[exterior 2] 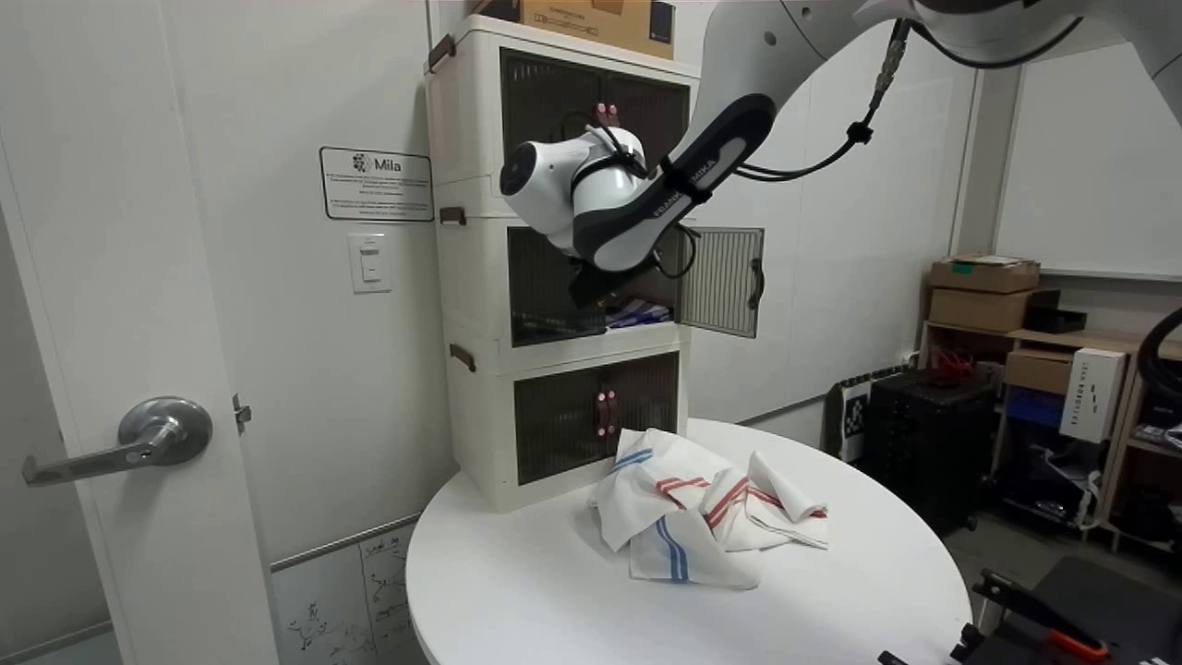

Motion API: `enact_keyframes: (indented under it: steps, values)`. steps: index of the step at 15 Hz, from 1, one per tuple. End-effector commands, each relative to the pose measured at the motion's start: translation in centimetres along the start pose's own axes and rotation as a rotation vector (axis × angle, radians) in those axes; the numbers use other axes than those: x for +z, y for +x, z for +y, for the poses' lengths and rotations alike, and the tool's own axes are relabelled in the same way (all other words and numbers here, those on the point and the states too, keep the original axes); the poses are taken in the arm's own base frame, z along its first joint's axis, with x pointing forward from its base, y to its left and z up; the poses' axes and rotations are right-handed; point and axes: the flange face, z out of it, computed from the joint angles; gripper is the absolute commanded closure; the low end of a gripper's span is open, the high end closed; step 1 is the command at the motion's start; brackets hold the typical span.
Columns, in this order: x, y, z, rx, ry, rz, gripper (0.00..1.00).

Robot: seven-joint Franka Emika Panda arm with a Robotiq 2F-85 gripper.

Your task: Open the left door of the middle shelf

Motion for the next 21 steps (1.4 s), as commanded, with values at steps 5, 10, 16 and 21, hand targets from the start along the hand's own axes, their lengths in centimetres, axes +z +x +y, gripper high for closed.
enact_keyframes:
  steps: [5, 10, 16, 21]
  values:
    - [0.4, 0.8, -0.7, 0.0, 0.062, 0.029, 0.0]
    - [0.4, 1.0, -1.1, 0.024, 0.113, 0.045, 0.0]
    - [0.6, 1.7, -1.2, 0.06, 0.132, 0.1, 0.0]
    - [0.9, 1.9, -1.3, 0.096, 0.119, 0.143, 0.0]
